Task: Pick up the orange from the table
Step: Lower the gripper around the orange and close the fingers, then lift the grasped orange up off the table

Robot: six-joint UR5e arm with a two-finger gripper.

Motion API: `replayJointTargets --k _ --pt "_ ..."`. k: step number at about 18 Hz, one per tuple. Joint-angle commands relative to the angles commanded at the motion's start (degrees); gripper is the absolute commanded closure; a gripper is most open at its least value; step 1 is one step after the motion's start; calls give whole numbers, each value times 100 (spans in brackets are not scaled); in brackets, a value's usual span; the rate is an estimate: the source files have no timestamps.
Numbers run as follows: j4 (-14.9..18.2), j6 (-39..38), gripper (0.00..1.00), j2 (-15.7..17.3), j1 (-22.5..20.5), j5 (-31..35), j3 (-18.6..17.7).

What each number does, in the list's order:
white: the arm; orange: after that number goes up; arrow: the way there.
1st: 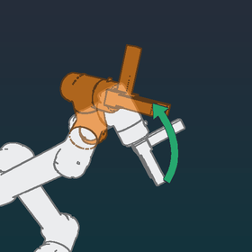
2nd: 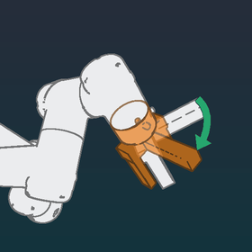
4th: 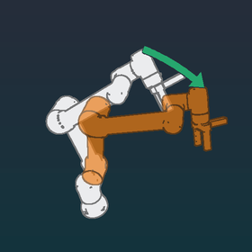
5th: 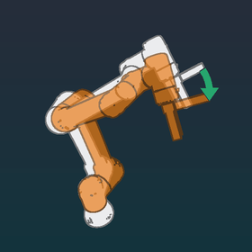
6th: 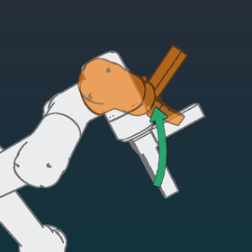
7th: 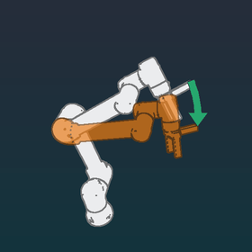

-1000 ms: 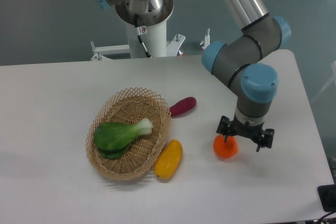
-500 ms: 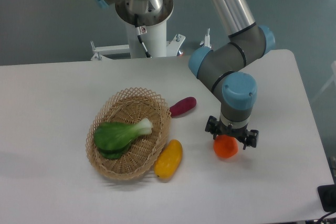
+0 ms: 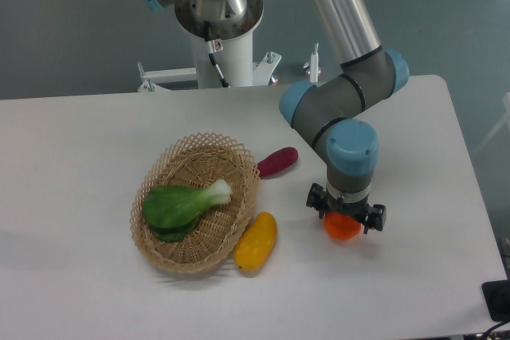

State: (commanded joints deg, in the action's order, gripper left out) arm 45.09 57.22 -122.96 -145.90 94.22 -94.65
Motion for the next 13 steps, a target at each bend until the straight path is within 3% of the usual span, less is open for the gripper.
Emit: replayJointTargets --k 3,7,13 --pt "0 17 20 61 0 0 -88" --pt "0 44 30 70 0 -9 -71" --pt "26 254 32 228 -70 -52 174"
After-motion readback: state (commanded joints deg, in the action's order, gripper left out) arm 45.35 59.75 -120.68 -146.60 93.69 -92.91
